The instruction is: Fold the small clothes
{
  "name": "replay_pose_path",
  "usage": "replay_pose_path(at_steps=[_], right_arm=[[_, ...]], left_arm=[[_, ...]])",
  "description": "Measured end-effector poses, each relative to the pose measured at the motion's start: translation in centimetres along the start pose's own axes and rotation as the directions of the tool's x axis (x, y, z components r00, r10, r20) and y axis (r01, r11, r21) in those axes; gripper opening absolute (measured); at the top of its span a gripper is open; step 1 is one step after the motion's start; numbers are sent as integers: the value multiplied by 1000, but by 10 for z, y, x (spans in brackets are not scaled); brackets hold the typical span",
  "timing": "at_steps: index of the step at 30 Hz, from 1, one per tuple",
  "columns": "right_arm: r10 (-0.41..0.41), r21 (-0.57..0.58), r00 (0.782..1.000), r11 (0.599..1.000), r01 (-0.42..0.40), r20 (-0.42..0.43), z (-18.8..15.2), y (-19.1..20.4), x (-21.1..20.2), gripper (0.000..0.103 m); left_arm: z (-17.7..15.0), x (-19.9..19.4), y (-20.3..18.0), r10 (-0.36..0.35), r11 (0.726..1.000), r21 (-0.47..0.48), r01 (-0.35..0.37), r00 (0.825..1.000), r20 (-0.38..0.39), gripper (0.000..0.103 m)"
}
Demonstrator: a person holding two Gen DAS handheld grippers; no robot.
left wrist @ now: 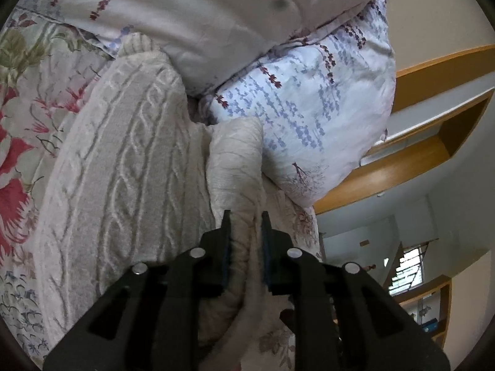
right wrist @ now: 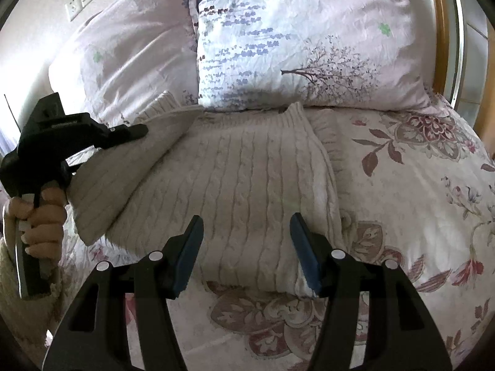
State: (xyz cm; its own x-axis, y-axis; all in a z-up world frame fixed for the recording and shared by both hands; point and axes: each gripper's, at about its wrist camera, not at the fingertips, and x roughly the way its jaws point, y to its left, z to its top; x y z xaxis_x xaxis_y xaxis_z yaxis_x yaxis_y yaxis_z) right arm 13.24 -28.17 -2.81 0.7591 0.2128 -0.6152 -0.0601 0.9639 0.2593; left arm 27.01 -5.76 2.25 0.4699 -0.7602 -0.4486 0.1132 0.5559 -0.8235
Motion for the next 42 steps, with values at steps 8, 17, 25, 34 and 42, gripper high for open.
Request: replay_pose_path(at_steps=[8,17,25,34,42], right_arm=[[187,88,982,978,-187,10,36,9,-1,60],[445,398,887,841,-367,-123,59,11,68,60],[466,418,870,831,-366,-164,56,26,98,43],[367,282,924,903,-325,-111,69,46,93,16],[263,127,963,959,-254,-54,88,45,49,15]], left_arm=[[4,-61,0,-146,989,28,145,989,33,58],[11,-100,25,257,951,134,-278,953,159,74],[4,-75,44,280,945,161,-286,958,55,74],[3,-74,43,248,956,149,-253,967,49,85],[1,-82,34,222,960,163,-229,973,64,87]])
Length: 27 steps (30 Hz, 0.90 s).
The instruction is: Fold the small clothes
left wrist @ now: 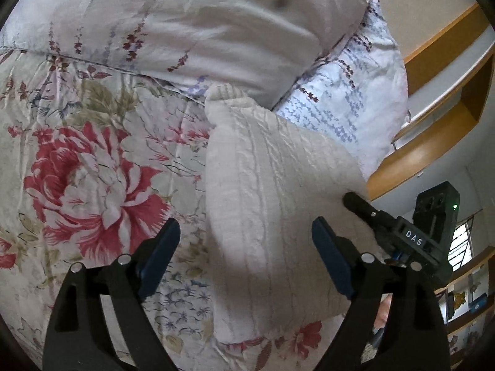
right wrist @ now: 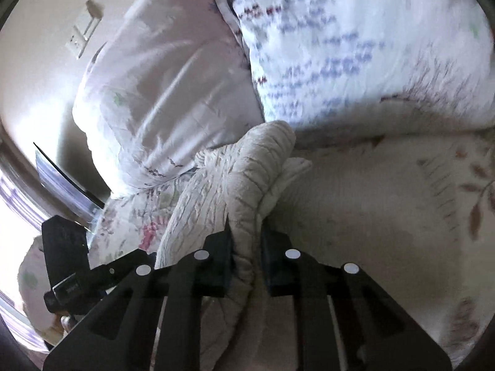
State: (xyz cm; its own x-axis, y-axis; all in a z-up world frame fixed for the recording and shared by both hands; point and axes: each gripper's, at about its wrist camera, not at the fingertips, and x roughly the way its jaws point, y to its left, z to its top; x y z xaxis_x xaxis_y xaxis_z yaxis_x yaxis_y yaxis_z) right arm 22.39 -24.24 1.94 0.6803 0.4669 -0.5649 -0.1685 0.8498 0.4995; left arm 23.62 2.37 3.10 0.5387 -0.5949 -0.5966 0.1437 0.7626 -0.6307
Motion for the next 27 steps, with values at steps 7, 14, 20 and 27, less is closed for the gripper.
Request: replay_pose_path(at_steps=[7,14,20,27], right_arm=[[-192,-44,980,980,194,43,2,-27,-38,15],[-329,-17,944,944,330,31,-4,-70,-51,15],[-350,-19,932,935,353,94,-1,-72,-66,15],[-381,49,924,924,379,43,-9,-107,-52,15]], left_arm=[[-5,9,-15,-22,999,30,23,999,-29,87],[-10,25,-35,-27,997,70,32,998,-63,87],[-14,39,-49,-17,994,108,27,995,-94,87],[-17,53,-54,-17,993,112,31,992,-122,87]])
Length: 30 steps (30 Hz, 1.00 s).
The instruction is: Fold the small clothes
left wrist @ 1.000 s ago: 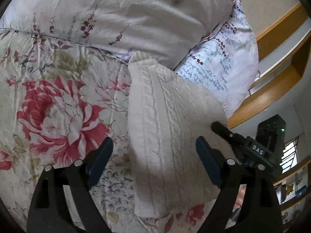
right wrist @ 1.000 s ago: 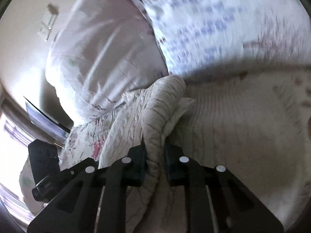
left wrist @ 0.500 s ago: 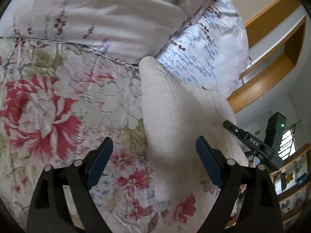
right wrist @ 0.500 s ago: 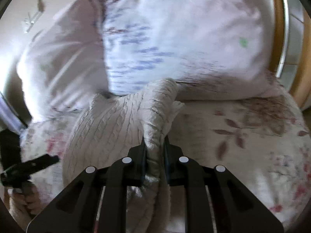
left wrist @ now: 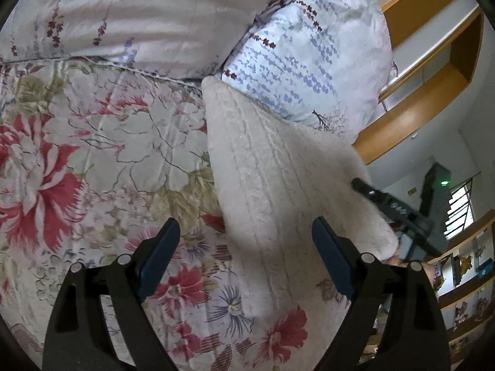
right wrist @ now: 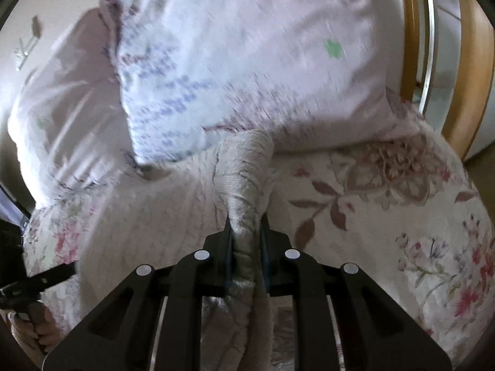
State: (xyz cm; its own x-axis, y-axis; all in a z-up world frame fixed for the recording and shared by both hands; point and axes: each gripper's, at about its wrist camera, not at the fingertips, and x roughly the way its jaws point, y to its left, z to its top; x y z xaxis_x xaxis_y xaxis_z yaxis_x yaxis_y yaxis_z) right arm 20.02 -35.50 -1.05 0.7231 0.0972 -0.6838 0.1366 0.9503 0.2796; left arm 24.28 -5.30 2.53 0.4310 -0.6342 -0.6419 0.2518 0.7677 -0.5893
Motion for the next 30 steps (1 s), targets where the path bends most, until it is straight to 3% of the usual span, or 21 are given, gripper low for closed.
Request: replay_pose_path(at_steps=[4,9,12,16,17,19,21,25,30], right_arm=[[74,100,997,992,-70,-34,-5,-19,10,18],[160,162,987,974,-157,-8,-13,-30,-18,43],[224,183,975,959,-219,-6,-26,-38,-34,45],[273,195,961,946,-260,-42,-45,-40,-38,45],[281,192,958,944,-267,-49,-47,-39,-38,43],[278,175,959,948,-265,-54,-50,-37,-36,21],[265,161,964,953,-256,-38,-51,-36,-39,15],[258,124,965,957,-261,35,-46,-31,-57,13],[201,75,978,976,-204,48,-45,-26,-62,12]], left_arm=[[-2,3,-1,-17,1000,-6,17,1000,-15,87],[-9,4,-2,-59,998,-20,58,997,-43,86],[-17,4,-5,-62,998,-17,61,997,-51,85],[-29,4,-10,-60,998,-6,59,996,-65,74],[-31,5,-11,-61,998,-5,61,996,-71,72],[-34,8,-12,-60,998,-6,60,994,-91,61],[-37,12,-11,-65,998,-13,64,992,-111,50],[-36,11,-10,-74,997,-13,73,990,-118,29],[-36,2,-13,-71,997,27,74,991,-111,20]])
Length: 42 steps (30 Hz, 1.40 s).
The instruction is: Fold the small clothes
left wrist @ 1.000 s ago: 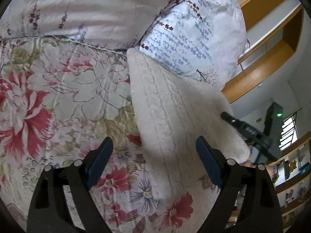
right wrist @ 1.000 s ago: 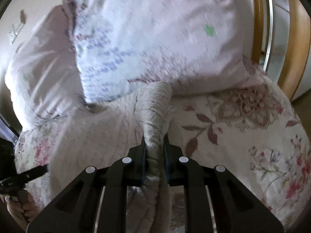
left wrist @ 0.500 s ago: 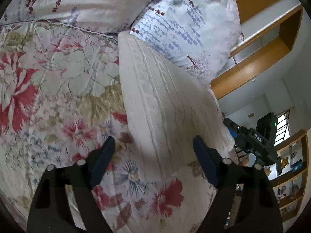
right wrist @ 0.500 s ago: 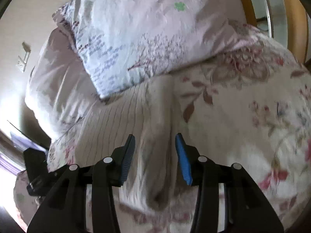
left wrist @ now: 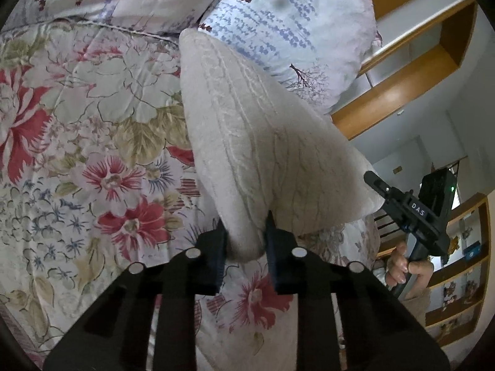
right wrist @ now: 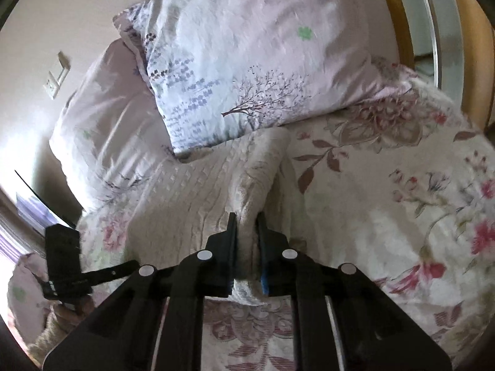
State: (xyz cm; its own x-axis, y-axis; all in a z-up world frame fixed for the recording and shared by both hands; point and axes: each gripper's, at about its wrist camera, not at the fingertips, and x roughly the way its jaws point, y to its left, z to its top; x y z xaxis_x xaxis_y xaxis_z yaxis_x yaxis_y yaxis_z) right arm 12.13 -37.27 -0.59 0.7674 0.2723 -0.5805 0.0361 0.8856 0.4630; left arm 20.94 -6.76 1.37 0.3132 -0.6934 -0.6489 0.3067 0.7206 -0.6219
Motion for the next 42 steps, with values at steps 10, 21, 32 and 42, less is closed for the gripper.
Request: replay_pose_path(at_steps=[10,21,32,42], right_arm=[[-40,74,995,996,47,-95,-19,-30,30,13],[112,287,993,953,-97,-37,25,-51,29,57],[15,186,998,983,-2,-67,65,-30,95,10],[-46,252,996,966,63,-74,57,-45,95,16]], left_arm=[[-8,1,4,22,999,27,-22,1000,-14,25],[31,-23,11,-12,999,-52,17,995,101,88],[59,11,21,81,992,-100,-74,994,73,88],[67,26,25,46,992,-122,-37,997,68,88]])
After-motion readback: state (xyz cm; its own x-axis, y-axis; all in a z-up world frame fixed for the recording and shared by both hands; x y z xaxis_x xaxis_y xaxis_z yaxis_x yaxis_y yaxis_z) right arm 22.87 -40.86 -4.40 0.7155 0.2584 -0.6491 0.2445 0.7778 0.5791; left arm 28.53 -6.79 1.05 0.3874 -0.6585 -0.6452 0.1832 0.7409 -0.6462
